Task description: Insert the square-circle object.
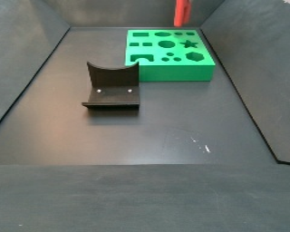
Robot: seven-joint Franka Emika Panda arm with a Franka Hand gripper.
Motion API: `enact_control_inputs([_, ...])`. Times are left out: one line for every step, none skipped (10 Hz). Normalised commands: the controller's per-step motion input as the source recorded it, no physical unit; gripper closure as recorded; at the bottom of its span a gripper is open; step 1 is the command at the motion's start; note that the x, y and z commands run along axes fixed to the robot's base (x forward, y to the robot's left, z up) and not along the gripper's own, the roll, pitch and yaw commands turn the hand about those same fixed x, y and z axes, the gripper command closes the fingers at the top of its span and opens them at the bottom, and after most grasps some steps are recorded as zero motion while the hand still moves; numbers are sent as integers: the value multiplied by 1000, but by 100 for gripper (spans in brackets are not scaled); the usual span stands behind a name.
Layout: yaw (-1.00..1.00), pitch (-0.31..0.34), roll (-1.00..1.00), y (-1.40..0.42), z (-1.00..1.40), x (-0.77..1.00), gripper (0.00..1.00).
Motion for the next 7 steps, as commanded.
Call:
enact_control_inputs([-937,0,0,-171,-80,0,100])
enact_control_inputs([-986,0,0,-174,-11,0,100])
enact_control_inputs([-1000,0,0,-117,-9,0,100])
enact_control_inputs([-1000,0,17,0,-6,0,100])
enact_control_inputs([-1000,0,29,0,-9,0,100])
enact_control_inputs([-1000,0,13,0,-57,0,100])
enact_control_inputs([-1000,0,36,0,-157,-60,100])
